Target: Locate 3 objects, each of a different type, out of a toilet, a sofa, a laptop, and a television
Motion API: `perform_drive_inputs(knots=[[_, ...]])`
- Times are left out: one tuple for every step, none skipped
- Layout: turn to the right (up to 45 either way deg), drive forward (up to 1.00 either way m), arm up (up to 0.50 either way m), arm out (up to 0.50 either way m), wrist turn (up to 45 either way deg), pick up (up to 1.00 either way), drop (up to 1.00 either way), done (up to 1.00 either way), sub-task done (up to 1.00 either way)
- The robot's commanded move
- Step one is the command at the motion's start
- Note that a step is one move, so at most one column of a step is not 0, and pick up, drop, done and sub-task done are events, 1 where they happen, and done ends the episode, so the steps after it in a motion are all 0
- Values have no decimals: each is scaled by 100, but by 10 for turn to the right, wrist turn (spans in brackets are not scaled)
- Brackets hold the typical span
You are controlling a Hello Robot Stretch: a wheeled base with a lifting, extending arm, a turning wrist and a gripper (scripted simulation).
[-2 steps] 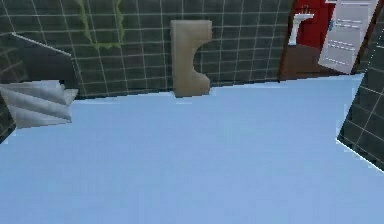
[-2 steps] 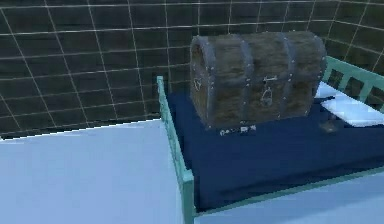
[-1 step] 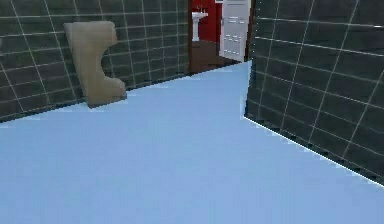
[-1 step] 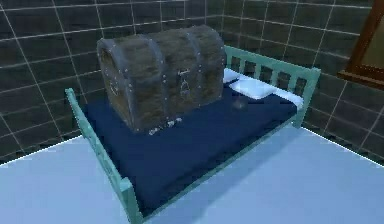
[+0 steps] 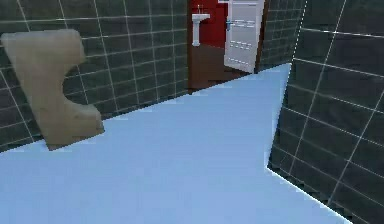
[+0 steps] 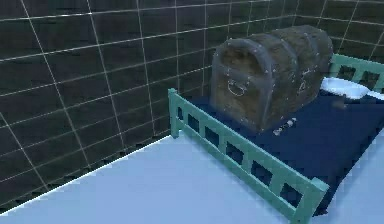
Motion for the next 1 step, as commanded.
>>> perform_drive_inputs(knots=[[0,100,0,0,0,0,0,0,0]])
